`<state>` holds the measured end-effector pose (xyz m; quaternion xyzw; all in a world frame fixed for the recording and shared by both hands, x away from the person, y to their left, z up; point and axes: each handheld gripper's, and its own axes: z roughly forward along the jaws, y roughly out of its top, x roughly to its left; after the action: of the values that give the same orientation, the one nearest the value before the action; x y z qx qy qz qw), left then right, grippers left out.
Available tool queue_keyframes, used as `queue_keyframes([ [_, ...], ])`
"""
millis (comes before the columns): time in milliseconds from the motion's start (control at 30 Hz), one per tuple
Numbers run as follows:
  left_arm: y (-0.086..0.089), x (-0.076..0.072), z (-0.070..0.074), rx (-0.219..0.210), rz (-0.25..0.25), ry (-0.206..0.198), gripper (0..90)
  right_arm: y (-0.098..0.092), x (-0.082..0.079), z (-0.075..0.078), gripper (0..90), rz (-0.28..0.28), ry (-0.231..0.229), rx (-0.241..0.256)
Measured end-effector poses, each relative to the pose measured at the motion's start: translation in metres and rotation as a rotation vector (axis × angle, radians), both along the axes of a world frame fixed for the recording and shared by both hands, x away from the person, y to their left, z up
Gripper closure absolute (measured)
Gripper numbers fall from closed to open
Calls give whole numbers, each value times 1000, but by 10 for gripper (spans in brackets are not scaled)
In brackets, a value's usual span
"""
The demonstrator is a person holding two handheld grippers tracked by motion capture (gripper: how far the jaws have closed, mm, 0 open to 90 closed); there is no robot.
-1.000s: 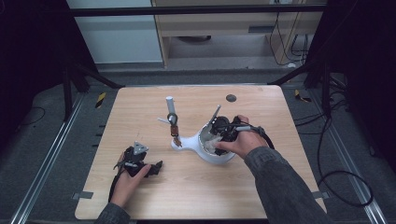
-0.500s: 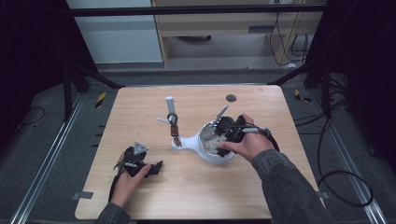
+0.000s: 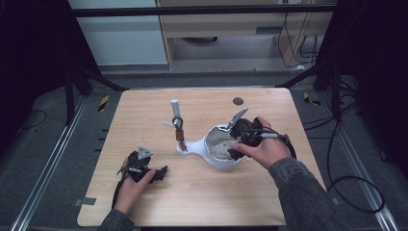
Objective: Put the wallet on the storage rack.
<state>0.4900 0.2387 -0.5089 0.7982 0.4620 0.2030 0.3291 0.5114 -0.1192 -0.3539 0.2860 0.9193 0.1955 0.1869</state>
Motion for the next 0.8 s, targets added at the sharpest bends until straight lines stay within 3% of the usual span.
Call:
queue_keyframes([
  [333,-1,-1,0,0,2,1,0,-18,1,7,94,-38,-81,120],
  [533,-1,-1,0,2,0,2,0,-18,1,8,90,-55,-112,146],
  [700,-1,-1,0,0,1,1,0,-24,-2,11,63,-120,-150,224],
  [800,-1,-1,0,0,1,2,0,-29,-3,12,50,-139,-147,258],
])
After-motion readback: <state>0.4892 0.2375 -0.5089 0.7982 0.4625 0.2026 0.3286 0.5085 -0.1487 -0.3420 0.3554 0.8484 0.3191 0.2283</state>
